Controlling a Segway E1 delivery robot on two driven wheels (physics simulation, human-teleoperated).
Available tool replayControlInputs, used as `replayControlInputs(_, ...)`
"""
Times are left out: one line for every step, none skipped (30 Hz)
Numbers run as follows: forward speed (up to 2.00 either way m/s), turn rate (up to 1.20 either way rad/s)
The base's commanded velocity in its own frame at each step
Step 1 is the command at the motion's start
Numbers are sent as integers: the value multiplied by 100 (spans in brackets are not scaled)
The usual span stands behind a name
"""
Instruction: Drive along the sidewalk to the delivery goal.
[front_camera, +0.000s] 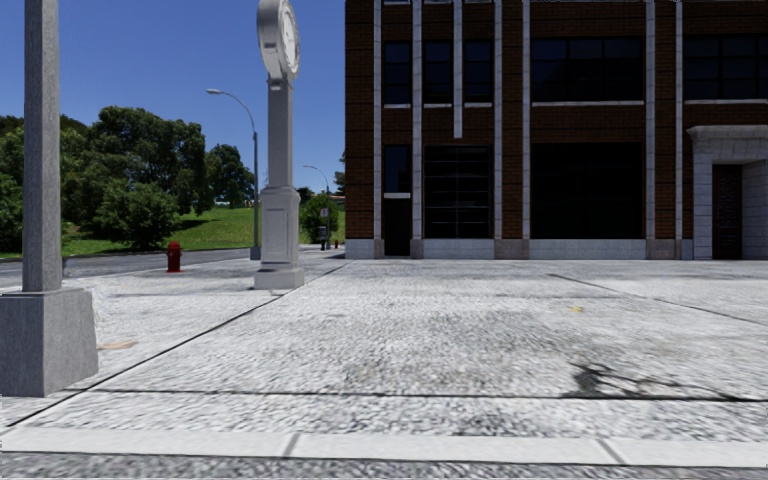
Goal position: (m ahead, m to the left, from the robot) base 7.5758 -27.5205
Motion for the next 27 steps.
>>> replayControlInputs(200, 0)
replayControlInputs(200, 0)
replayControlInputs(200, 0)
replayControlInputs(200, 0)
replayControlInputs(200, 0)
replayControlInputs(200, 0)
replayControlInputs(200, 0)
replayControlInputs(200, 0)
replayControlInputs(200, 0)
replayControlInputs(200, 0)
replayControlInputs(200, 0)
replayControlInputs(200, -5)
replayControlInputs(200, -58)
replayControlInputs(200, -94)
replayControlInputs(200, -99)
replayControlInputs(200, -93)
replayControlInputs(200, -1)
replayControlInputs(200, 0)
replayControlInputs(200, 0)
replayControlInputs(200, 0)
replayControlInputs(200, 0)
replayControlInputs(200, 0)
replayControlInputs(200, 0)
replayControlInputs(200, 0)
replayControlInputs(200, 0)
replayControlInputs(200, 0)
replayControlInputs(200, 0)
